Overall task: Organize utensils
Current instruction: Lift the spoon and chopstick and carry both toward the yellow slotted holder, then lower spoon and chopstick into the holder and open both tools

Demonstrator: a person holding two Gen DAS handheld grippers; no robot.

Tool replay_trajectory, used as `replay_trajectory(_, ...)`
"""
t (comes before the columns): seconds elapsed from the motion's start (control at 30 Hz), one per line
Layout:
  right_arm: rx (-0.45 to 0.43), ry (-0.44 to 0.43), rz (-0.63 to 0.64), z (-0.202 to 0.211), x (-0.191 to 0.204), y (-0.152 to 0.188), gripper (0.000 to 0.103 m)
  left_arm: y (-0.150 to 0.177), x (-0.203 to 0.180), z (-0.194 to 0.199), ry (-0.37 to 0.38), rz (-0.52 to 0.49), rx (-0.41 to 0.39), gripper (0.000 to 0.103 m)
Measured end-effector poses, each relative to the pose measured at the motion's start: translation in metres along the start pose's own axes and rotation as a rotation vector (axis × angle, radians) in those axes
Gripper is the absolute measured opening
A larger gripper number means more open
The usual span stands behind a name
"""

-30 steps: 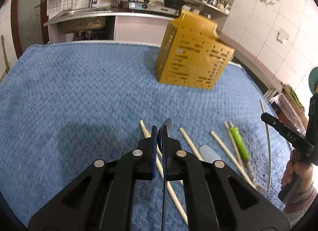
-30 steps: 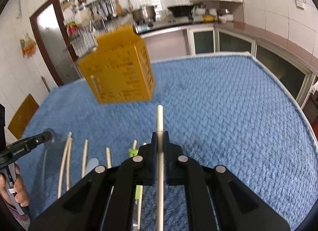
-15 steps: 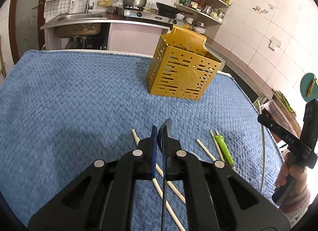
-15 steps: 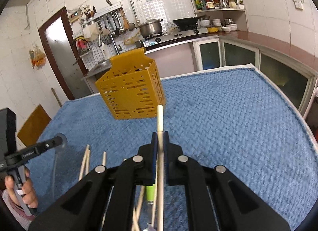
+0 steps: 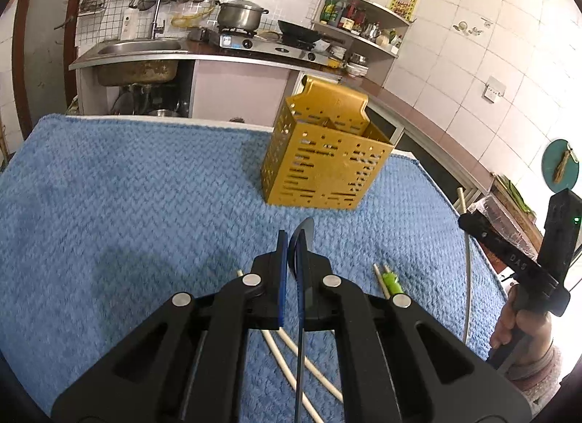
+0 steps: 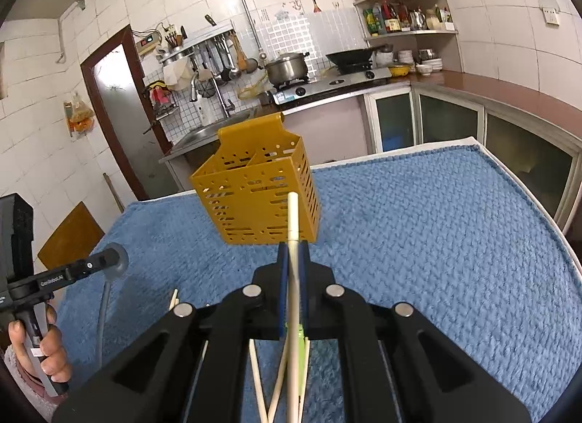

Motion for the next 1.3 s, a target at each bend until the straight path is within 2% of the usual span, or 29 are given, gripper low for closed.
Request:
replay_trajectory(0.07,-0.012,0.000,-0.008,-0.001,0.001,-0.005,0.006,-0.006,-0.001,-0.001,-0.001,-0.005,-0.011,0.003)
replay_trajectory(0.17,-0.099,-0.018,0.015,0.004,0.010,-0.024,0.006,-0.022,-0.005,-0.004,0.005,-0.018,-0.041,0.003)
replay_trajectory(0.33,-0.237,-0.006,0.073,0.006,0.025,-0.065,0.006,-0.064,-0.023,-0.014,0.016,-0.066,-0.117,0.003)
replay_trajectory(0.5,-0.301,-0.006,0.047,-0.011,0.030,-0.106,0.006,-0.112,-0.040,-0.028,-0.008,-0.121,-0.203,0.003)
replay_trajectory(0.7,-0.464,-0.007,0.050,-0.021,0.048,-0.159,0.006,-0.171,-0.056,-0.034,-0.065,-0.175,-0.360,0.003)
replay_trajectory(0.8,-0.565,-0.019,0.059,-0.023,0.062,-0.183,0.006,-0.201,-0.067,-0.036,-0.055,-0.192,-0.467,0.003)
replay_trajectory(0.87,-0.627,-0.024,0.056,-0.026,0.070,-0.194,0.006,-0.214,-0.069,-0.039,-0.025,-0.181,-0.510,0.003)
replay_trajectory(0.93,-0.661,-0.038,0.047,-0.032,0.077,-0.197,0.006,-0.223,-0.070,-0.044,0.010,-0.165,-0.550,0.003)
replay_trajectory(1.03,-0.713,-0.026,0.033,-0.040,0.076,-0.201,0.006,-0.230,-0.066,-0.049,0.017,-0.154,-0.608,0.003)
replay_trajectory(1.13,-0.755,-0.014,0.019,-0.044,0.075,-0.206,0.006,-0.234,-0.063,-0.060,0.022,-0.142,-0.629,0.003)
replay_trajectory(1.3,-0.772,0.027,0.049,-0.058,0.079,-0.205,0.006,-0.230,-0.062,-0.083,-0.038,-0.180,-0.638,0.003)
Point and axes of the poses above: each gripper's, at about its wrist camera, not at the fingertips, and z roughly against the way its jaws point, x to its left, y to its underside, the point moved 7 cm from there along -z, roughly the way its jaws point, and after that the axes turned 3 degrees about -z, right-handed, at the moved point
